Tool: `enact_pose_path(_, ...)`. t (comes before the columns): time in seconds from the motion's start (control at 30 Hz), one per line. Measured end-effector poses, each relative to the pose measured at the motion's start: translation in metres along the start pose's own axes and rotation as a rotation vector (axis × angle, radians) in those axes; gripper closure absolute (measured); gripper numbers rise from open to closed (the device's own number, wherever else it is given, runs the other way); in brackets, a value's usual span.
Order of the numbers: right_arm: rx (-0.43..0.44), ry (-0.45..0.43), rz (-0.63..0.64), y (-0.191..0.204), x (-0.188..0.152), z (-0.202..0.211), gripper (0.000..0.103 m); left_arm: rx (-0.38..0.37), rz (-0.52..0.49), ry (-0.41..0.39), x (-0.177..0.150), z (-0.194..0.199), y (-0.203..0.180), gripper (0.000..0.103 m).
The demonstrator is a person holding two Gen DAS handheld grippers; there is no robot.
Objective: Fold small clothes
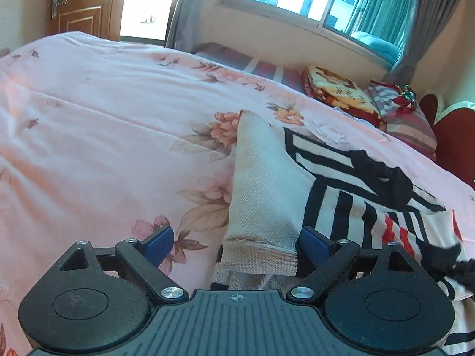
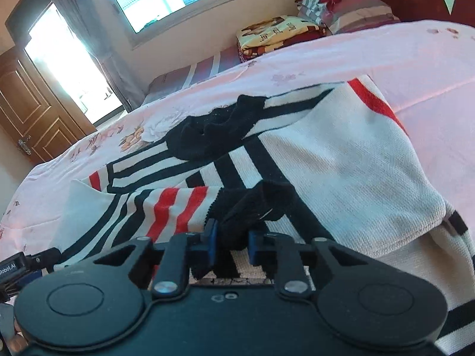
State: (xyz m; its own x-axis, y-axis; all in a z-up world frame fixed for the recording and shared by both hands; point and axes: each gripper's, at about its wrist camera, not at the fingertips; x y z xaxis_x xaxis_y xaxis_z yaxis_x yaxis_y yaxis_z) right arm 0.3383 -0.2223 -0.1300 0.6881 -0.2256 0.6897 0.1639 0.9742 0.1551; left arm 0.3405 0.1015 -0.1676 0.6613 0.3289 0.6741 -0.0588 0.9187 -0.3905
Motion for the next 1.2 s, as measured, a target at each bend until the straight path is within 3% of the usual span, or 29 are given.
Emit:
enact_pose_path(0.1, -0.017, -0.143, 0.119, 0.008, 0.014, 0.028, 0.089, -0.018, -0.011, 0.004, -0.001, -0.005, -0.004, 0.012)
enact_pose_path(0.17, -0.054, -0.182, 0.180, 0.001, 0.023, 0.036, 0.089, -0.026, -0.019, 0.017, -0.002, -0.010, -0.008, 0.012)
enact_pose_path(0.3, -0.131, -0.054, 0.143, -0.038, 0.020, 0.010, 0.089, -0.004, -0.030, 0.087, -0.011, -0.033, -0.017, 0.012)
enact_pose_path(0.37, -0.215, -0.027, 0.164, -0.047, 0.012, -0.004, 0.088, 0.015, -0.056, 0.066, -0.015, -0.034, -0.021, 0.012)
enact_pose_path(0.47, -0.246, -0.019, 0.173, -0.052, 0.005, -0.011, 0.085, 0.010, -0.043, 0.071, -0.013, -0.029, -0.019, 0.012)
enact_pose_path(0.57, -0.250, -0.067, 0.169, -0.050, 0.010, 0.001, 0.079, -0.002, -0.006, 0.029, 0.001, -0.016, -0.017, 0.012)
enact_pose_path(0.6, -0.240, -0.083, 0.159, -0.051, 0.012, 0.005, 0.076, -0.002, -0.019, 0.020, 0.006, -0.016, -0.019, 0.012)
enact_pose_path(0.67, -0.225, -0.060, 0.148, -0.051, 0.014, 0.001, 0.060, -0.002, -0.044, 0.032, 0.019, -0.029, -0.024, 0.012)
enact_pose_path(0.7, -0.218, -0.030, 0.149, -0.051, 0.013, -0.004, 0.039, 0.001, -0.038, 0.041, 0.026, -0.038, -0.023, 0.012)
enact_pose_path(0.73, -0.215, -0.012, 0.147, -0.051, 0.011, -0.009, 0.034, 0.012, -0.029, 0.043, 0.031, -0.047, -0.022, 0.012)
enact_pose_path(0.77, -0.215, -0.004, 0.143, -0.051, 0.010, -0.012, 0.036, 0.028, -0.019, 0.049, 0.037, -0.057, -0.020, 0.012)
enact_pose_path(0.93, -0.206, -0.001, 0.141, -0.049, 0.012, -0.021, 0.087, 0.104, 0.034, 0.039, 0.056, -0.099, -0.004, 0.012)
enact_pose_path(1.0, -0.212, -0.024, 0.173, -0.044, 0.013, -0.019, 0.093, 0.132, 0.024, 0.022, 0.062, -0.109, -0.003, 0.012)
enact_pose_path(1.2, -0.291, -0.074, 0.267, -0.048, 0.009, -0.032, 0.094, 0.180, 0.033, -0.004, 0.077, -0.130, 0.001, 0.012)
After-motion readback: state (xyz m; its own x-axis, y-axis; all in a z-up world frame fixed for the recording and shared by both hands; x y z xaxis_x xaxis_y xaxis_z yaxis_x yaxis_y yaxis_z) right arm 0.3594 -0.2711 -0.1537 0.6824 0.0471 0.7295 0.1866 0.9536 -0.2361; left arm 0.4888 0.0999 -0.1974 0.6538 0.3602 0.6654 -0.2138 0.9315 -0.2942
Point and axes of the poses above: each gripper's, at about its wrist camera, not at the fingertips, and z roughly against the way its jaws point, y to its left, x to its top, and after that the axes turned 13 degrees about -x, right-handed
